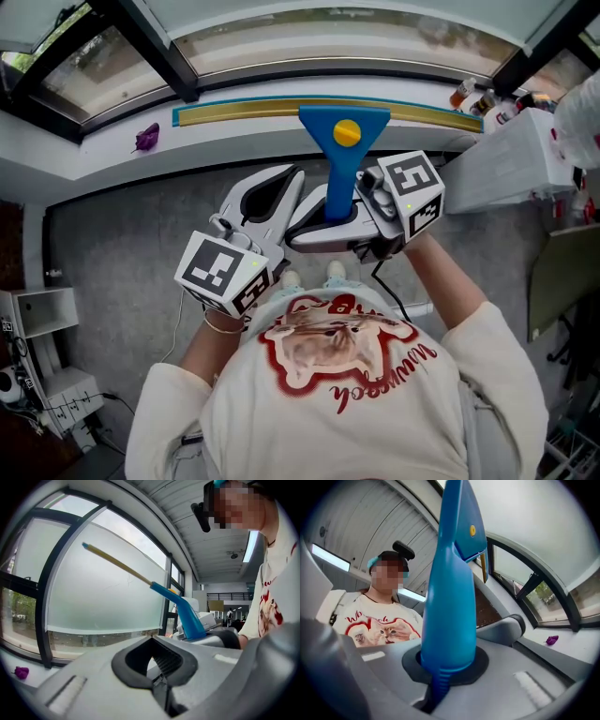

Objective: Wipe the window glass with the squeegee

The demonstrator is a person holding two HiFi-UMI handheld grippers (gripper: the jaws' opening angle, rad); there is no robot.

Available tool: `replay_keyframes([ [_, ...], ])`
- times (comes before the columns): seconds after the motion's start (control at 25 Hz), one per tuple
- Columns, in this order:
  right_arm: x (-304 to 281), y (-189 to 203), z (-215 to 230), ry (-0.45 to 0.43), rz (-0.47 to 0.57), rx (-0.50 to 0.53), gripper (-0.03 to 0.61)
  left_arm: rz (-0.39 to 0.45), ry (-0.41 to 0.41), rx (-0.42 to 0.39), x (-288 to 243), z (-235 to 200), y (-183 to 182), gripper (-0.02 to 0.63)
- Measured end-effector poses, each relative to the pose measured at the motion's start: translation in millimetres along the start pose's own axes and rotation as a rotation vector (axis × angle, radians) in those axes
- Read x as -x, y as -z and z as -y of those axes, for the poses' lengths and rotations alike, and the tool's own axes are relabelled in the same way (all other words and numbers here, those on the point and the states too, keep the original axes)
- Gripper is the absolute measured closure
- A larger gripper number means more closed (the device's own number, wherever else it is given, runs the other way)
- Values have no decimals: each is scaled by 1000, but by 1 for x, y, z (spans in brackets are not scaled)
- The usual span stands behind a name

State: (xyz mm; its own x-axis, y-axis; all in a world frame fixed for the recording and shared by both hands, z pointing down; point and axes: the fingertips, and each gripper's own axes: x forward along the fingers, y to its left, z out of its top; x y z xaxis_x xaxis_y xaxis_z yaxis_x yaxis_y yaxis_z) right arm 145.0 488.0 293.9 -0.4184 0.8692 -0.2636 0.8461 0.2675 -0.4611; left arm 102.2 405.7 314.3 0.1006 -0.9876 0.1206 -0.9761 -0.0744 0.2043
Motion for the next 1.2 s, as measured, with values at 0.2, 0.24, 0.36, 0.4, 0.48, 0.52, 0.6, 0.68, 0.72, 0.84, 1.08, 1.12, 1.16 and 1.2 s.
replay_keyframes([
  [0.2,6,3,7,58,-34,13,552,-5,57,-8,1,-1,-1,609],
  [0.24,6,5,5,54,-49,14,551,-8,70,-5,2,-3,-3,609],
  [0.36,5,8,4,41,-75,4,552,-16,91,-8,4,-9,-11,573],
  [0.4,4,10,4,40,-78,-3,552,-11,109,3,5,-9,-14,563],
  [0.48,5,12,6,36,-71,-20,552,0,165,46,5,-6,-20,555],
  [0.52,6,12,7,33,-67,-26,552,4,195,63,4,-3,-22,551],
  [0.6,10,15,8,31,-68,-34,552,3,252,78,0,4,-26,546],
  [0.68,13,20,9,25,-83,-42,552,5,337,97,-5,15,-28,541],
  [0.72,14,22,10,19,-90,-46,551,7,394,116,-6,21,-29,538],
  [0.84,12,27,13,1,-92,-51,551,7,556,198,-7,35,-33,492],
  [1.08,15,36,20,19,-107,-59,551,-31,582,224,-20,44,-30,465],
  [1.12,16,37,21,23,-104,-62,551,-37,575,225,-23,44,-29,465],
  [1.16,17,37,23,27,-101,-64,551,-42,570,231,-26,44,-29,465],
  [1.2,17,37,24,31,-97,-64,551,-44,569,241,-29,44,-28,465],
])
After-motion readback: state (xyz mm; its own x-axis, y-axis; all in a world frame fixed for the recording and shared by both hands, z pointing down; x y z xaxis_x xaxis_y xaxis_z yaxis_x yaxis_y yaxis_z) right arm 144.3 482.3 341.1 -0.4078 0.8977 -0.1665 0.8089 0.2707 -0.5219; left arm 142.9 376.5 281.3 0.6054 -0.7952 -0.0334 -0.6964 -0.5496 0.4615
